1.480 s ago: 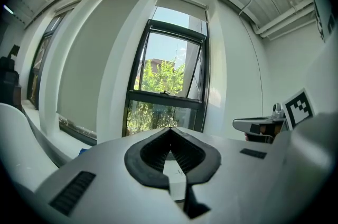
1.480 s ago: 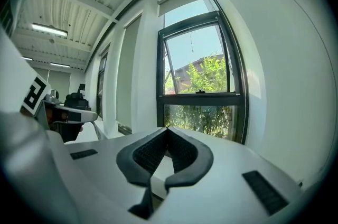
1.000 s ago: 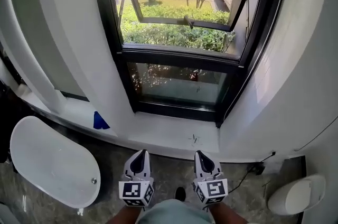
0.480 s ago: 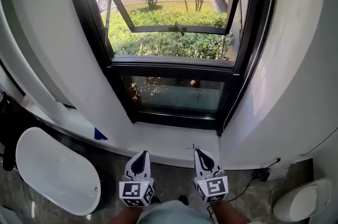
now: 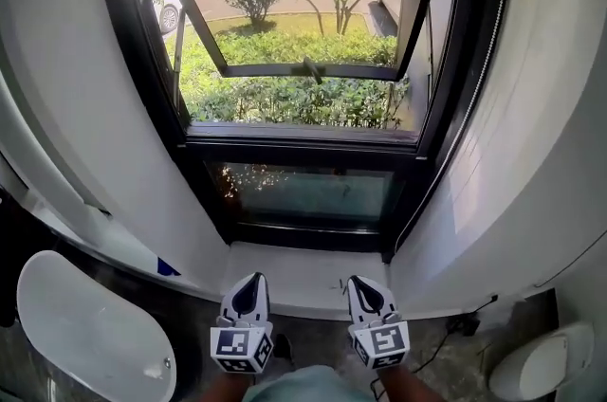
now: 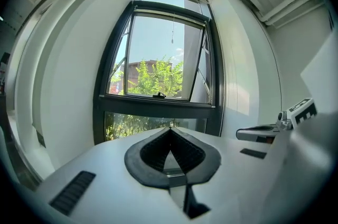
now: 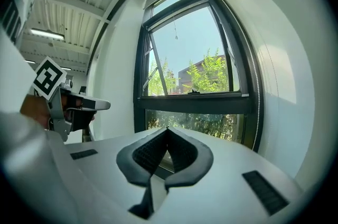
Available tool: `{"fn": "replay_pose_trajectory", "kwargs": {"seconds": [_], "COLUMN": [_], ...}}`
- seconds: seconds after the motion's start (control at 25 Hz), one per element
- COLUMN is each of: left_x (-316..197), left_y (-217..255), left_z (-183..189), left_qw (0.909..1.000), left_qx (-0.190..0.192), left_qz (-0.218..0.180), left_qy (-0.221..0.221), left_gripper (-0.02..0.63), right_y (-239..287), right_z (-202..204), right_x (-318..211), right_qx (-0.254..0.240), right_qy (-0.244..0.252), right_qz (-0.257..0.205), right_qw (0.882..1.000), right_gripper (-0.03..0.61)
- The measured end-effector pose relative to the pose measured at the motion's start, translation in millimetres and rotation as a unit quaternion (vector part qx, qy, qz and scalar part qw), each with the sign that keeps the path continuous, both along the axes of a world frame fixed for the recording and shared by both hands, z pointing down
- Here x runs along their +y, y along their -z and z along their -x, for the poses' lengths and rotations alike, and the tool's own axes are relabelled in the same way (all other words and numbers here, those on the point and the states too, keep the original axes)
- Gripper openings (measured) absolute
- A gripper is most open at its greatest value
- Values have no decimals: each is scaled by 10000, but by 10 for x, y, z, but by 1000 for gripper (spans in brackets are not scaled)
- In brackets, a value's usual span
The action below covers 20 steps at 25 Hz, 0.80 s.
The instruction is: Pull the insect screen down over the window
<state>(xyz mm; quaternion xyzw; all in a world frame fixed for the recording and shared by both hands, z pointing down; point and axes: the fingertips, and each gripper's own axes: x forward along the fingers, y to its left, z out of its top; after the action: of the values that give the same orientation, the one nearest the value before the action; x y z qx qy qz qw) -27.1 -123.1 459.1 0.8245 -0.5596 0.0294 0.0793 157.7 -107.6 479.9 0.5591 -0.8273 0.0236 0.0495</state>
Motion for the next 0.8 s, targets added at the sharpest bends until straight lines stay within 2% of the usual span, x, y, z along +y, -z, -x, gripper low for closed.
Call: {"fn": "replay_pose_trajectory", "kwargs": {"seconds": [0.2,0.56,0.8], "left_x": [-490,-1336,-1879], "left_y": [93,169,385], "left_z": [136,635,869], "left_qw": [9994,9976,9956], "left_qx": [39,-5,-154], "left_qz": [-74,6,-190], "left_qy": [-334,-687,-904], "left_gripper": [14,14,14], "right_y": [97,289,545], "right_z": [150,634,711], "right_x": [-419,-1305,-1822], "right_qx": [14,197,830], "right_qy": [-177,-441,-585], "right_qz": [-19,-36,-246], "right_qw": [9998,9988,9945], "right_gripper": [3,3,3]}}
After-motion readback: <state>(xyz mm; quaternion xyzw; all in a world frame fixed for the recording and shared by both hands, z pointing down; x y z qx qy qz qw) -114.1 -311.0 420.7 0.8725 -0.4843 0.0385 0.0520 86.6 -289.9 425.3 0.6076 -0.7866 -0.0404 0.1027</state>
